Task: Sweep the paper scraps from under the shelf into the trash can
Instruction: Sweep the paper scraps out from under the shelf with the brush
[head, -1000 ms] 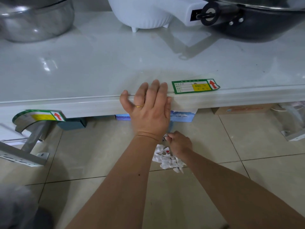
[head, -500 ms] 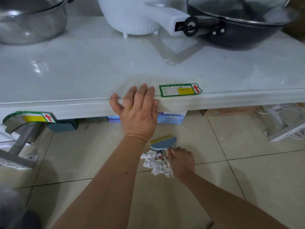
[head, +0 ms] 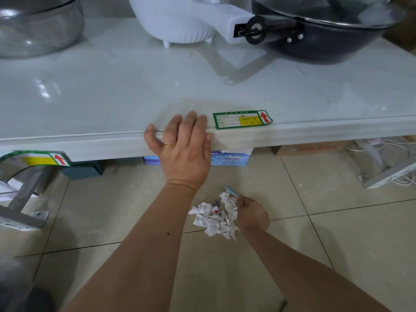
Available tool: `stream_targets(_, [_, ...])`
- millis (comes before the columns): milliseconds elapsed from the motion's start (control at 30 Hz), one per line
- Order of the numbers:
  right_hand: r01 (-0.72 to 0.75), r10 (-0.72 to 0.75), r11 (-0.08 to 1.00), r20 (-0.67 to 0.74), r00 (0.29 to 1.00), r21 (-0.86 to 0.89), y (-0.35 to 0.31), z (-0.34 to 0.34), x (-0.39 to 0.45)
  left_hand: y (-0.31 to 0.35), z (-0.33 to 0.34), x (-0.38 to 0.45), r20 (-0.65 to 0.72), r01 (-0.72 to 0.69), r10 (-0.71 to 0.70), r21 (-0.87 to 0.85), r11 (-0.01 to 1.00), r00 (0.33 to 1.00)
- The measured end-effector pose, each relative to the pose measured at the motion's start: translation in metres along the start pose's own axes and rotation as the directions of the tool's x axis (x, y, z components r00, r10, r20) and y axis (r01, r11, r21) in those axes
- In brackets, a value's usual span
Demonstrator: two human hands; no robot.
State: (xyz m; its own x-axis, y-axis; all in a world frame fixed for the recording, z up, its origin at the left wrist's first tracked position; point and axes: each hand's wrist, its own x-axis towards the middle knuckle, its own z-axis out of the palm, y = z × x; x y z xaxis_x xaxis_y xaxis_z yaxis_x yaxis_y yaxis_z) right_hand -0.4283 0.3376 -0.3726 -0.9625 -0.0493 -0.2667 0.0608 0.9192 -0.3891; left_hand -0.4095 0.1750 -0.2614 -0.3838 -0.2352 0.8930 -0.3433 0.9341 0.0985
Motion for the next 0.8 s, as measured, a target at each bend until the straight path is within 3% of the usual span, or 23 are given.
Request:
stream_targets(200, [-0.012, 0.026, 0.994, -0.124, 0.992, 0.111, 0.019, -0.007, 0.003, 0.0, 0.001, -0.001, -0.007, -0.001, 0.001, -0.001, 1.0, 1.0])
stream_targets(467, [-0.188, 0.198, 0.976, -0.096, 0.976, 0.108, 0.072, 0.001, 0.018, -0.001, 0.004, -0.002, -0.021, 0.001, -0.001, -0.001, 1.0, 1.0])
stream_targets(600, [-0.233, 0.238, 0.969, -0.055, 0.97, 0.081, 0.086, 0.016, 0.018, -0.001, 0.005, -0.002, -0.033, -0.001, 0.001, -0.001, 1.0, 0.999])
stream_targets(800, [-0.329, 0.313, 0.938, 0.134, 0.94, 0.114, 0.091, 0.025, 0.013, -0.002, 0.007, -0.002, -0.063, -0.006, 0.006, 0.003, 1.0, 0.998])
